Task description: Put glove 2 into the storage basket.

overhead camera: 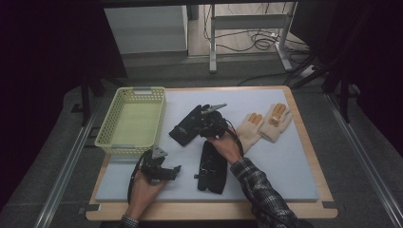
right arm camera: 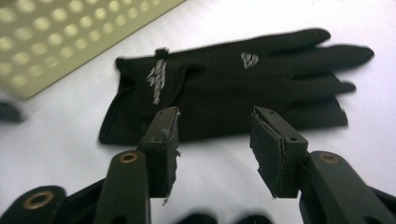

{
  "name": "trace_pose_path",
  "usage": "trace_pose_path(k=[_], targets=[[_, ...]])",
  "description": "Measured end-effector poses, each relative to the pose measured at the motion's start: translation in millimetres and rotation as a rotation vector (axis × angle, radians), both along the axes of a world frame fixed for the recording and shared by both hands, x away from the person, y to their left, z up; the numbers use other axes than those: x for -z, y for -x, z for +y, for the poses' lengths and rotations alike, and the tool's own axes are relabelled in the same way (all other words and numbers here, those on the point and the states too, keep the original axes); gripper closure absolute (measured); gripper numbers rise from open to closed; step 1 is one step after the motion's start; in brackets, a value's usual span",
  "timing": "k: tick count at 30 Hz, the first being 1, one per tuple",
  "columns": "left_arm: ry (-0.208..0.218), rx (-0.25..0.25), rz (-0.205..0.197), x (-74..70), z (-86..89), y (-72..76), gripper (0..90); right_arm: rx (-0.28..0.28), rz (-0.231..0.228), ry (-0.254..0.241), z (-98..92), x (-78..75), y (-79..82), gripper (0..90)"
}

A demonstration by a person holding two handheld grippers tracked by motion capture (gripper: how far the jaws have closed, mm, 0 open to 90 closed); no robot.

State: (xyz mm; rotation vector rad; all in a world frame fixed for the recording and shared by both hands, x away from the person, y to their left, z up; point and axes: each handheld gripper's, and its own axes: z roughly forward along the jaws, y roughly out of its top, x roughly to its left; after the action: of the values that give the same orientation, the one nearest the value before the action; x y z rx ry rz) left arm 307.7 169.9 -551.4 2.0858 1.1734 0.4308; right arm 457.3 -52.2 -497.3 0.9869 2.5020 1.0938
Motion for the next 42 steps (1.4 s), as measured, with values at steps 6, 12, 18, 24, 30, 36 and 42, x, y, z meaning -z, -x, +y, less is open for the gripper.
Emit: trace_pose_path(k=[6, 12, 18, 24, 30, 36, 42], targets=[[0.001, 0.0, 0.001, 0.0, -0.1, 0.0, 8.9, 0.041, 0.009, -0.014, 19.1, 14.0, -22.5, 33.8], [0.002, 0.0, 0.001, 0.1, -0.1, -0.1, 8.8, 0.082, 0.008, 0.0, 30.1, 24.7, -37.4, 27.9], [0.003, -0.002, 0.002, 0.1, -0.4, 0.2, 8.8, 0.051, 0.011, 0.07, 37.6, 32.2, -43.0, 43.3], [0.003, -0.002, 0.002, 0.1, -0.4, 0.2, 8.8, 0.076, -0.036, 0.112, 38.1, 29.6, -38.9, 79.2], [0.001, 0.001, 0.001, 0.1, -0.1, -0.1, 8.7, 0.036, -0.048, 0.103, 32.0, 21.8, -38.6, 83.2], [0.001, 0.0, 0.001, 0.1, -0.1, -0.1, 8.7, 0.002, -0.044, 0.046, 22.1, 2.0, -32.5, 83.2], [-0.001, 0.002, 0.001, 0.1, 0.0, -0.1, 8.7, -0.078, -0.063, -0.001, 12.6, -24.1, -10.3, 83.1]])
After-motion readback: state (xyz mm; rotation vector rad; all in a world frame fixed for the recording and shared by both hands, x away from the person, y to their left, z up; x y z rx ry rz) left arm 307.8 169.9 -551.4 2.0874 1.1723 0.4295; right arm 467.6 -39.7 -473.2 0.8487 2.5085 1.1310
